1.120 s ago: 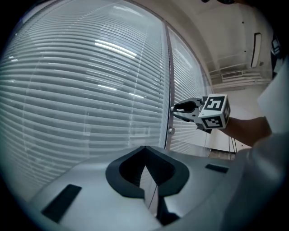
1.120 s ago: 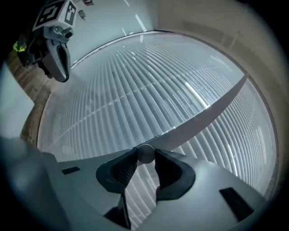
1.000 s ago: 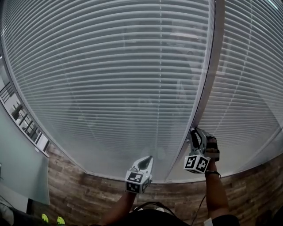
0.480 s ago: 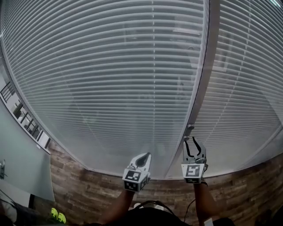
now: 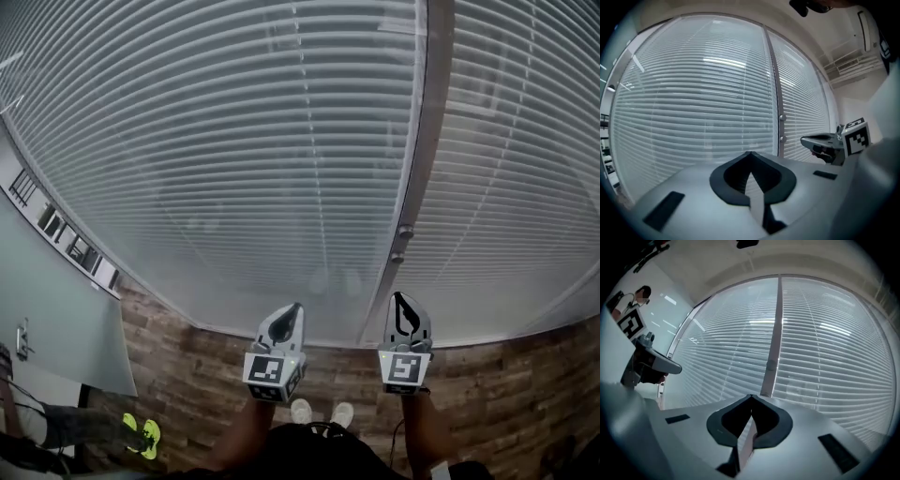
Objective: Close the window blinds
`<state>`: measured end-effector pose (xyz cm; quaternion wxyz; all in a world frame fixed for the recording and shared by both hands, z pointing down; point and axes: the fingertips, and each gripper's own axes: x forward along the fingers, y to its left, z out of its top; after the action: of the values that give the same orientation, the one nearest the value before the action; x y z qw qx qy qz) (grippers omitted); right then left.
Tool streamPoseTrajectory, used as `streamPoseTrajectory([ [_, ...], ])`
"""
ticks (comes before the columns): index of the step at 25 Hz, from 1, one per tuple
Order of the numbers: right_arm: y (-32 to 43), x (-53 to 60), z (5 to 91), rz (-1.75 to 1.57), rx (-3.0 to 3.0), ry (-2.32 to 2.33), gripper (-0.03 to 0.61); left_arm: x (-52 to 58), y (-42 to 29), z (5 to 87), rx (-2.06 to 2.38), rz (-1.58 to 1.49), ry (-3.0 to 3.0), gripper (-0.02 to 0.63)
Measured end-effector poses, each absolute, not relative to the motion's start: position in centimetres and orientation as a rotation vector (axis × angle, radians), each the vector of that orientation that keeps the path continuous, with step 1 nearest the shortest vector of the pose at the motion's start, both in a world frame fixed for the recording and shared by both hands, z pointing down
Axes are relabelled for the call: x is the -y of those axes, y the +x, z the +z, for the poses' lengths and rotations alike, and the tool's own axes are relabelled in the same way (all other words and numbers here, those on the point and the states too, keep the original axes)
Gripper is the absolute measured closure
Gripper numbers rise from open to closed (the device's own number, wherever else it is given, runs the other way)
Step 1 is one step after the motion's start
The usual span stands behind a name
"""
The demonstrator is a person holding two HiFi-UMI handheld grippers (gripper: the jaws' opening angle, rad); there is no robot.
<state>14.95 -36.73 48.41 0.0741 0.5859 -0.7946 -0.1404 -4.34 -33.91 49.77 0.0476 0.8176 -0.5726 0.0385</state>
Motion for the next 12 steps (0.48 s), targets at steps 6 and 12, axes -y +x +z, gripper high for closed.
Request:
streamPoseTrajectory([
  [6,13.8,33.7,48.7,-0.353,2.379,1.737,0.575,32.7,-3.5,48.8,1.755,0.141,2.486,0.62],
  [12,12.0,28.7,47.8,-0.204,2.389,1.779,0.575,29.0,-4.6,46.3,1.708,0.081,2.53,0.62],
])
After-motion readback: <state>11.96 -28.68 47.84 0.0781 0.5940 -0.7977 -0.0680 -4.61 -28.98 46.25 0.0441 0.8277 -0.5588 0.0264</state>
